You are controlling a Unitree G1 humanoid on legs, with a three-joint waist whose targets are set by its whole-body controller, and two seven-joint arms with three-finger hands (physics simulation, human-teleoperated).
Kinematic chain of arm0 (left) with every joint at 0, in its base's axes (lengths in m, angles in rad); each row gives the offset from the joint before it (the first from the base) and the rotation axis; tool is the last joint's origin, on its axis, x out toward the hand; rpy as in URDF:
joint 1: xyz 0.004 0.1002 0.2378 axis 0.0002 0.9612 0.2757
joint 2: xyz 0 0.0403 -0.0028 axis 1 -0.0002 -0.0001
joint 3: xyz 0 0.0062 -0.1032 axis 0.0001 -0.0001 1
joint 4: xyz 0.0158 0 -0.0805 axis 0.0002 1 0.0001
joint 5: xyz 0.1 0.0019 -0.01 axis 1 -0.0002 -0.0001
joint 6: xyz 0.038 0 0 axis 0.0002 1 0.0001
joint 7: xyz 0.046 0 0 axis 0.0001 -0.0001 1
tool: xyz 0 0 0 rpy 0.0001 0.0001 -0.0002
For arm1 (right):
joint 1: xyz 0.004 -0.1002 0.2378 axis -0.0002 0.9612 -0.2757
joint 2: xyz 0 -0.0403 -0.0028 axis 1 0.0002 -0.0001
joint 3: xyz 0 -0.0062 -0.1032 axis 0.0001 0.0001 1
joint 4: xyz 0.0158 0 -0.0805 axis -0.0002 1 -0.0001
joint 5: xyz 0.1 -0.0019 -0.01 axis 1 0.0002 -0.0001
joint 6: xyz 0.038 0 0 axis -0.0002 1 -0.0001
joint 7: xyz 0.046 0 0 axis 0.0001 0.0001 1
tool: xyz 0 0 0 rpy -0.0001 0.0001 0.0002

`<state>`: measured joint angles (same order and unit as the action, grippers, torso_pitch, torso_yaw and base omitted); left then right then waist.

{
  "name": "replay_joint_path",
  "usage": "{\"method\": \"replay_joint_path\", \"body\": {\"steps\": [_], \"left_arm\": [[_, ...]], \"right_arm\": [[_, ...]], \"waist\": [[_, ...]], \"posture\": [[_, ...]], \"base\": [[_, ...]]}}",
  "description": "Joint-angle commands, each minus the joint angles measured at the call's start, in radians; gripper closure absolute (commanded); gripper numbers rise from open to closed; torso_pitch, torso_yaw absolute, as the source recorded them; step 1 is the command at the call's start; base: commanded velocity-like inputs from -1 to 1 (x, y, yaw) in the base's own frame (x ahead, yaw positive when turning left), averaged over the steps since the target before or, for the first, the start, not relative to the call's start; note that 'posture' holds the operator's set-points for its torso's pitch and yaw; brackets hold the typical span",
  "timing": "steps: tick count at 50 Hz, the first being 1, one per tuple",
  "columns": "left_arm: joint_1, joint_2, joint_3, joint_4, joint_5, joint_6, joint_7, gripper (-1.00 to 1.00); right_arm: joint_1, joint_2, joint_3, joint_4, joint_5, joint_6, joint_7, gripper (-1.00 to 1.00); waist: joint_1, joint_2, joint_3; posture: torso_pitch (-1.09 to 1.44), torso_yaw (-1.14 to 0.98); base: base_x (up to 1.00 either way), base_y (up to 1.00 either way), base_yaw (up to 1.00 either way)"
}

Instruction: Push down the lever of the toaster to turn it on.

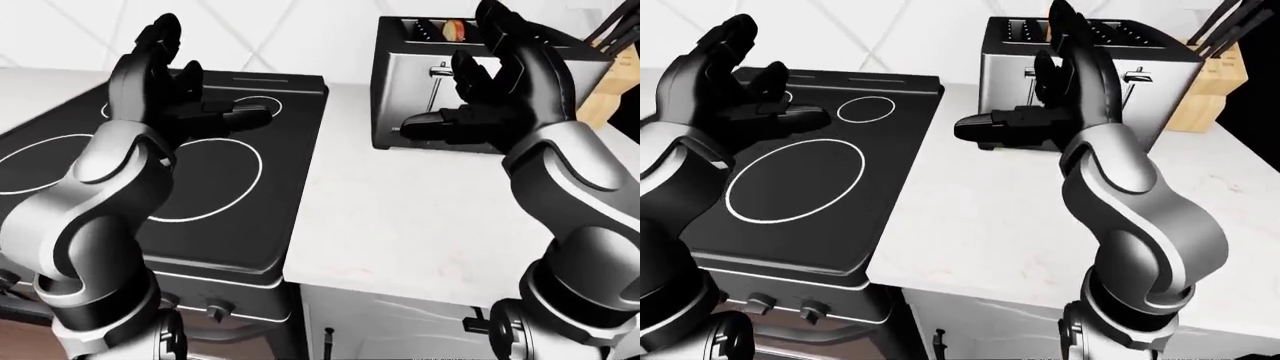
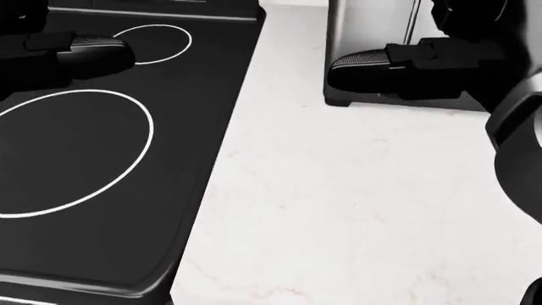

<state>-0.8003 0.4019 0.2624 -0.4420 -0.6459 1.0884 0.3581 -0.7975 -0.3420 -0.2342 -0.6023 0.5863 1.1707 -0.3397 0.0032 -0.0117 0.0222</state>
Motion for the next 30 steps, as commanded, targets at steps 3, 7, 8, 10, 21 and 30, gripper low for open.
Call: {"method": "replay_joint_path", "body": {"steps": [3,7,8,10,21,30], "left_arm": [[-0.033,0.014,0.011,-0.018,-0.002,-0.021,-0.001,-1.0],[-0.029,0.012,0.008,-0.014,0.0,-0.034,-0.005,-1.0],[-0.029,0.012,0.008,-0.013,0.0,-0.035,-0.006,-1.0],[-0.03,0.012,0.007,-0.011,0.001,-0.033,-0.006,-1.0],[-0.033,0.01,0.011,-0.023,-0.008,-0.022,0.002,-1.0],[-0.032,0.011,0.01,-0.022,-0.007,-0.027,0.001,-1.0]], "right_arm": [[-0.033,-0.009,-0.011,-0.02,-0.002,-0.026,-0.002,-1.0],[-0.032,-0.011,-0.011,-0.016,-0.001,-0.031,-0.001,-1.0],[-0.032,-0.011,-0.011,-0.016,-0.001,-0.03,-0.001,-1.0],[-0.029,-0.012,-0.01,-0.013,-0.003,-0.035,0.001,-1.0],[-0.026,-0.011,-0.012,-0.019,0.002,-0.031,-0.002,-1.0],[-0.022,-0.012,-0.007,-0.012,-0.003,-0.041,0.002,-1.0]], "waist": [[0.0,0.003,-0.032],[0.001,0.004,-0.047],[0.001,0.004,-0.048],[0.001,0.004,-0.052],[0.003,0.005,-0.094],[0.005,0.006,-0.126]], "posture": [[-0.09,0.0],[-0.12,0.0],[-0.12,0.0],[-0.12,0.0],[-0.17,0.0],[-0.22,0.0]], "base": [[0.0,0.0,0.0],[0.0,0.0,0.0],[0.0,0.0,0.0],[0.0,0.0,0.0],[0.0,0.0,0.0],[0.0,0.0,0.0]]}}
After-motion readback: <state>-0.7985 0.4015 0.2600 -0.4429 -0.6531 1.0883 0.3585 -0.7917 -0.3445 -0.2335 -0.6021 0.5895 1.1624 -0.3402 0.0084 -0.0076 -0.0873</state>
